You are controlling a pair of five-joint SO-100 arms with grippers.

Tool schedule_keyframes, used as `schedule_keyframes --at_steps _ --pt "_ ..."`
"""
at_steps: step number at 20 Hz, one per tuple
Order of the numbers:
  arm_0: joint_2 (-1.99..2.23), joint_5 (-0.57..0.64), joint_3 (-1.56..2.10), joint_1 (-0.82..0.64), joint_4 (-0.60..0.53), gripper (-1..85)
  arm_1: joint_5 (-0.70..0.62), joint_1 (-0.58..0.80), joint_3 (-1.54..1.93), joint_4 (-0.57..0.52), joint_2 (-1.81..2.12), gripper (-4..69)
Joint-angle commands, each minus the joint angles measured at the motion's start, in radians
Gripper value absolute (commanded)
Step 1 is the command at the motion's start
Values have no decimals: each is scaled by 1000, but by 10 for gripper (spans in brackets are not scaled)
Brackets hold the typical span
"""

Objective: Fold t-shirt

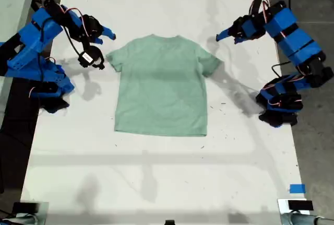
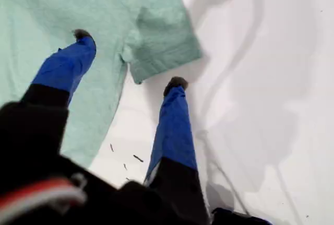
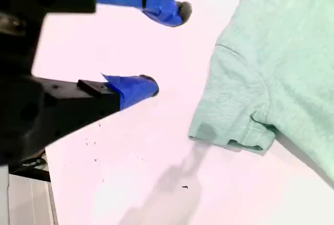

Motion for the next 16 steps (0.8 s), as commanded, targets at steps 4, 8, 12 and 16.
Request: schedule_keyframes --at_steps 4,8,12,16 --pt "0 11 -25 -9 2 226 -78 43 169 -216 -15 316" --pt "0 14 -25 -9 0 223 -78 28 256 -318 -54 316" --pt "-5 18 -25 -9 0 221 -80 17 348 -443 -101 317" --pt "-11 20 -25 -9 -3 218 -75 -21 360 -541 -210 315"
